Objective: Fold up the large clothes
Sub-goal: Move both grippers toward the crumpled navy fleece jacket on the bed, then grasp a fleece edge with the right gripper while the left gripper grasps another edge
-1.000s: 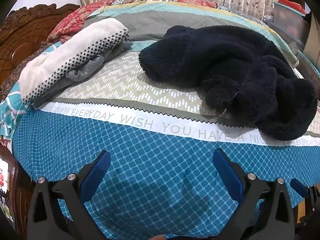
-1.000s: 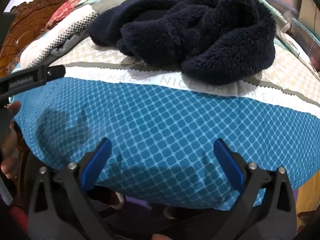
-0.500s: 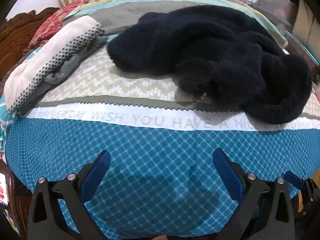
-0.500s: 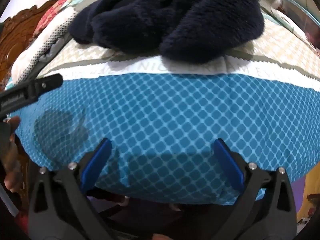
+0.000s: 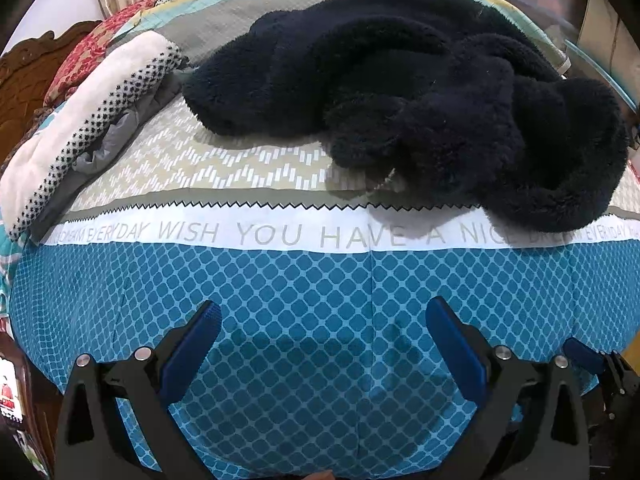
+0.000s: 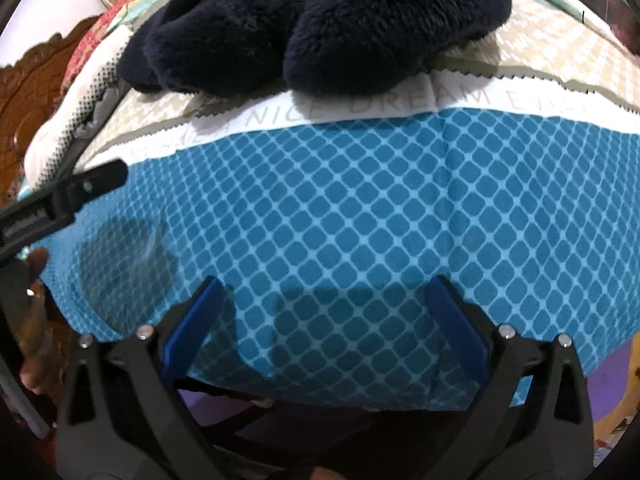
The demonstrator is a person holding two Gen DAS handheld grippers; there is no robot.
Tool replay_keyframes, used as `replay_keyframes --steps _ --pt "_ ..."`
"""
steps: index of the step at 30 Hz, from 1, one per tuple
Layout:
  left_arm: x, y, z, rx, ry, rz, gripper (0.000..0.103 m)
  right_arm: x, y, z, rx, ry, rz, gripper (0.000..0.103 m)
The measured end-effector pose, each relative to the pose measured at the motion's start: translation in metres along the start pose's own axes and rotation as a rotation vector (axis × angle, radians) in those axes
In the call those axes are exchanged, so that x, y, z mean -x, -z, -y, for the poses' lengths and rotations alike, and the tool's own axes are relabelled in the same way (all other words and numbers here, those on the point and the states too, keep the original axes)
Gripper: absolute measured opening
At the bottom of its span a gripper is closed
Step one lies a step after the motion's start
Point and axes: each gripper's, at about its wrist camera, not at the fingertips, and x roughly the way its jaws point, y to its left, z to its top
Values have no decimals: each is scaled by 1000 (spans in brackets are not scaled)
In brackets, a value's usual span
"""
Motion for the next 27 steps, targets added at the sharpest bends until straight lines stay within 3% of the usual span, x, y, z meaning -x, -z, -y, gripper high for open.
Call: replay_keyframes --steps 4,7,15,20,25,27 --pt "-9 -1 -3 13 2 -21 102 8 -4 1 5 -14 -4 99" --pt "-11 -2 -5 15 -2 -27 102 27 -8 2 8 8 57 99" --pt "-11 -6 -10 34 4 -34 102 103 -54 -3 222 249 393 99" --pt "-9 -6 -10 44 3 -32 102 98 -104 8 249 298 409 99" --pt "-5 -6 -11 47 -2 -29 102 68 -133 13 248 346 350 98" --pt "-4 -6 -11 47 -3 -28 102 57 -140 15 261 349 322 83"
